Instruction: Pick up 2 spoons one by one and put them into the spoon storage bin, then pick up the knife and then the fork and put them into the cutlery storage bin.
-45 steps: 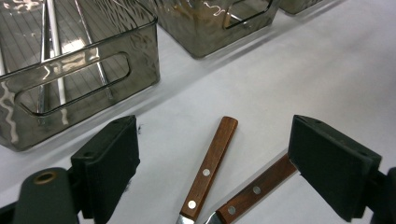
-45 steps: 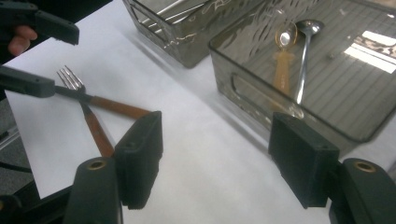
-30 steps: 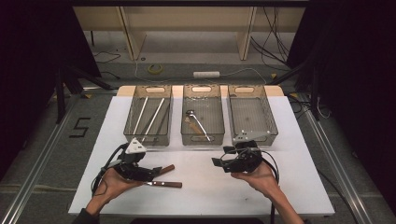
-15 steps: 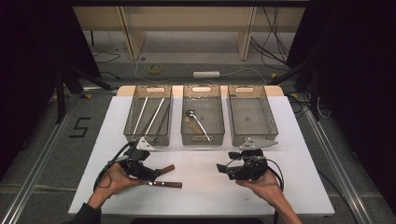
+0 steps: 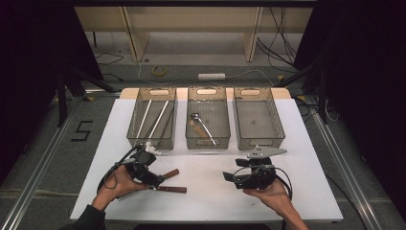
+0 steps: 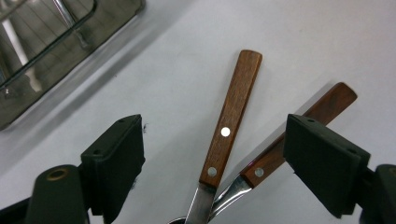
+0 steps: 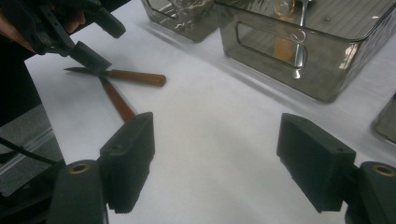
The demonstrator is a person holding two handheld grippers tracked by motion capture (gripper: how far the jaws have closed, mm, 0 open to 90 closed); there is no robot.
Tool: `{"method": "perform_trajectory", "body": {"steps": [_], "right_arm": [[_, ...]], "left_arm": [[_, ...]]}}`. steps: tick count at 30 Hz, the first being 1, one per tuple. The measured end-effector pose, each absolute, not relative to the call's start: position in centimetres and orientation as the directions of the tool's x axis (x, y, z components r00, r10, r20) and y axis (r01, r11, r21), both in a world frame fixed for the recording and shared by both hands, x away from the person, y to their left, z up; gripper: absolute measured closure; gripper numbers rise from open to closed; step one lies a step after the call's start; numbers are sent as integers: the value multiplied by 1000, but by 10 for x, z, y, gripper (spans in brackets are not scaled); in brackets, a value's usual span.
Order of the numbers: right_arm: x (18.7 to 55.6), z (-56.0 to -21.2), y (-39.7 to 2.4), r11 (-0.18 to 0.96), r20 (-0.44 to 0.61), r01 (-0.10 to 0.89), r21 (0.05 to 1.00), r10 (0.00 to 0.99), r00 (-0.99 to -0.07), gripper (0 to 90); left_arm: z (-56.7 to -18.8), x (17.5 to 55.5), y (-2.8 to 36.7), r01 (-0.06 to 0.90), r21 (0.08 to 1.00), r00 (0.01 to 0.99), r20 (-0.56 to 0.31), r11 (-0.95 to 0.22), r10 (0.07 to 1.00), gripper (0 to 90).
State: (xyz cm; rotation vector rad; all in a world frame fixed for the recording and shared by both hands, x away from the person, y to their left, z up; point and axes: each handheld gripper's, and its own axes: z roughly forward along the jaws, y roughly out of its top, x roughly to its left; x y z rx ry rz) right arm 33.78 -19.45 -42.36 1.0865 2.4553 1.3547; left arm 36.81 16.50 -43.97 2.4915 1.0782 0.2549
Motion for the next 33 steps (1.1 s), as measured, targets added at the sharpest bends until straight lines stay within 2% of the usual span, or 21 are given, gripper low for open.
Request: {"method": "perform_trajectory", "body": {"steps": [7, 10, 18, 33], "right_arm": [[332, -426, -196, 350, 209, 527, 775, 644, -736, 284], [331, -427, -195, 357, 210, 527, 771, 639, -740, 284], [331, -428, -197, 359, 211, 530, 768, 639, -739, 284], [329, -428, -194, 380, 199, 524, 762, 632, -749, 291]], "left_arm": [[-442, 372, 165, 662, 392, 686, 28, -639, 727, 207], [-440, 372, 163, 653, 396, 694, 28, -645, 720, 232], [-442, 374, 162, 656, 334, 705, 49, -677, 707, 269], [-449, 371, 161, 610, 311, 752, 65, -729, 657, 464]]}}
